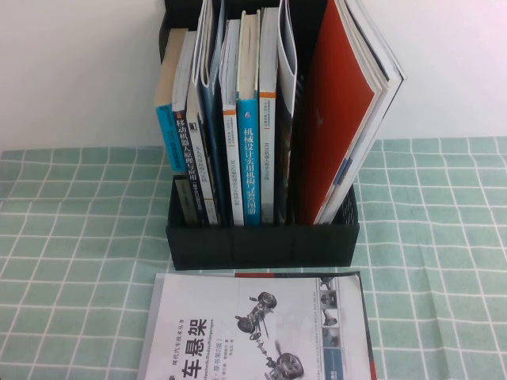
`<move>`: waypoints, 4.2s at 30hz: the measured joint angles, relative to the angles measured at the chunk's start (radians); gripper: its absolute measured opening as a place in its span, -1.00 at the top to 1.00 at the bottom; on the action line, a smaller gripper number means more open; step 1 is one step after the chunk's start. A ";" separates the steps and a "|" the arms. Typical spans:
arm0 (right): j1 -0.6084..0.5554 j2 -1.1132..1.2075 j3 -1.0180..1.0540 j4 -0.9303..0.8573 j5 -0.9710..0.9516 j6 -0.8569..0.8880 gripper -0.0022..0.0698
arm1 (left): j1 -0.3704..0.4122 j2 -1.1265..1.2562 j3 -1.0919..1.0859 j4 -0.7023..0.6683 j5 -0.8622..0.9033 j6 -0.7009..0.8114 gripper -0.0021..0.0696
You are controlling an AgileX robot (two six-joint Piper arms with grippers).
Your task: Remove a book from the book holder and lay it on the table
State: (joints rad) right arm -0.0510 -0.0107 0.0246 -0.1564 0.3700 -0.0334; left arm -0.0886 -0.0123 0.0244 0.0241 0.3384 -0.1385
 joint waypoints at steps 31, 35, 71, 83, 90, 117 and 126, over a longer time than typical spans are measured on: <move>0.000 0.000 0.000 0.000 0.000 0.000 0.94 | 0.000 0.000 0.000 0.000 0.000 0.000 0.95; 0.000 0.000 0.000 0.000 0.000 0.000 0.94 | 0.000 0.000 0.000 0.000 0.000 0.000 0.95; 0.000 0.000 0.000 0.000 0.000 0.000 0.95 | 0.000 0.000 0.000 0.000 0.000 0.000 0.95; 0.000 0.000 0.000 0.000 0.000 0.000 0.94 | 0.000 0.000 0.000 0.000 0.000 0.000 0.95; 0.000 0.000 0.000 0.000 0.000 0.000 0.95 | 0.000 0.000 0.000 0.006 0.000 0.002 0.95; 0.000 0.000 0.004 -0.145 -0.420 -0.088 0.94 | 0.000 0.000 0.005 0.015 -0.536 -0.016 0.95; 0.000 0.000 0.004 -0.154 -0.952 -0.009 0.95 | 0.000 0.000 0.005 0.000 -0.614 -0.101 0.95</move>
State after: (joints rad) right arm -0.0510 -0.0107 0.0282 -0.3101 -0.5823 -0.0422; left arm -0.0886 -0.0123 0.0292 0.0243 -0.2751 -0.2399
